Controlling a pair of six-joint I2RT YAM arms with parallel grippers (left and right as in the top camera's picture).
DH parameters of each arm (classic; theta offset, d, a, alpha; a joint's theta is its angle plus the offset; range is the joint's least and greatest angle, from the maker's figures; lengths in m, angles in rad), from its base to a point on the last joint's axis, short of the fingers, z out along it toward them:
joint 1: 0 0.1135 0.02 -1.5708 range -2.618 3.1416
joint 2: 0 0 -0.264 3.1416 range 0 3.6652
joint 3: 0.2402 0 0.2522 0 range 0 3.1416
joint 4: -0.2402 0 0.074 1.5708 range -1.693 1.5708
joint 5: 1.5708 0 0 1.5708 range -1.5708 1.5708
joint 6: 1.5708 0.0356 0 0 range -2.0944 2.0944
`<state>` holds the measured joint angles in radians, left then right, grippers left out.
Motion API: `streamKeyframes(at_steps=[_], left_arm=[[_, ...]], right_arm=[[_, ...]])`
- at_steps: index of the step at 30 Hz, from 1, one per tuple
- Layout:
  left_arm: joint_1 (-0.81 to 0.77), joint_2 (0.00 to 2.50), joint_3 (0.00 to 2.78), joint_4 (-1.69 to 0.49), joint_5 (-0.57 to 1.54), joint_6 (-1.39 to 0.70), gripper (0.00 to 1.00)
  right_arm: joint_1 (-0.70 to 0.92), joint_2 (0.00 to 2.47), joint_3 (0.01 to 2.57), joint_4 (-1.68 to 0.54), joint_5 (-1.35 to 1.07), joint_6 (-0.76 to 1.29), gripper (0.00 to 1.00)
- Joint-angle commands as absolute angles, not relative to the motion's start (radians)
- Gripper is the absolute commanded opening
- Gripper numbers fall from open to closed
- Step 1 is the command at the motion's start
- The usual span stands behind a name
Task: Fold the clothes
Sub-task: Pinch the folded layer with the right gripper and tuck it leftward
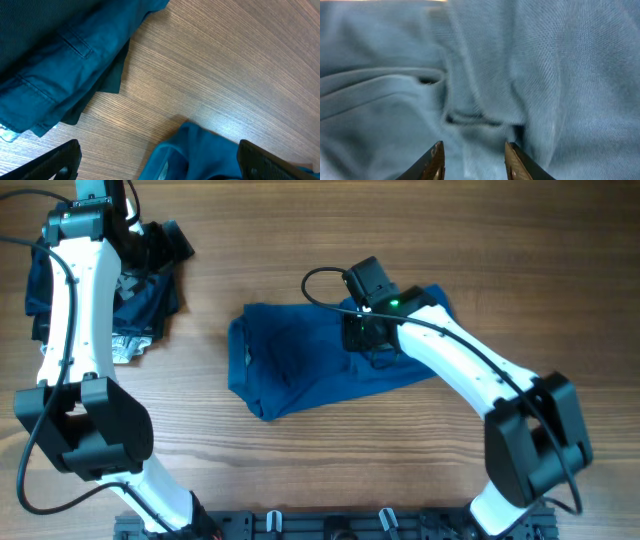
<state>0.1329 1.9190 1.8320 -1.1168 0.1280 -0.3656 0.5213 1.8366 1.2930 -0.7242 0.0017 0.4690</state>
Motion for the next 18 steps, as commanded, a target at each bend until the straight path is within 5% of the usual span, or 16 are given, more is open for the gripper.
streamKeyframes(at_steps=[1,7,8,11,12,18], left_arm=[[0.140,1.932,1.837,-1.114,0.136,-0.379,1.00],[0.140,1.932,1.837,-1.114,0.136,-0.379,1.00],[0.140,1.932,1.837,-1.114,0.136,-0.379,1.00],[0.140,1.932,1.837,-1.114,0.136,-0.379,1.00],[0.140,1.932,1.837,-1.114,0.136,-0.379,1.00],[0.140,1.932,1.837,-1.114,0.136,-0.379,1.00]], right_arm=[[0.527,1.892,1.301,-0.712,0.069,0.527,0.43],[0.527,1.927,1.301,-0.677,0.079,0.527,0.62],[0.527,1.927,1.301,-0.678,0.078,0.527,0.58],[0.527,1.919,1.301,-0.702,0.033,0.524,0.19],[0.527,1.905,1.301,-0.720,0.026,0.523,0.14],[0.530,1.800,1.301,-0.838,-0.041,0.430,0.28]])
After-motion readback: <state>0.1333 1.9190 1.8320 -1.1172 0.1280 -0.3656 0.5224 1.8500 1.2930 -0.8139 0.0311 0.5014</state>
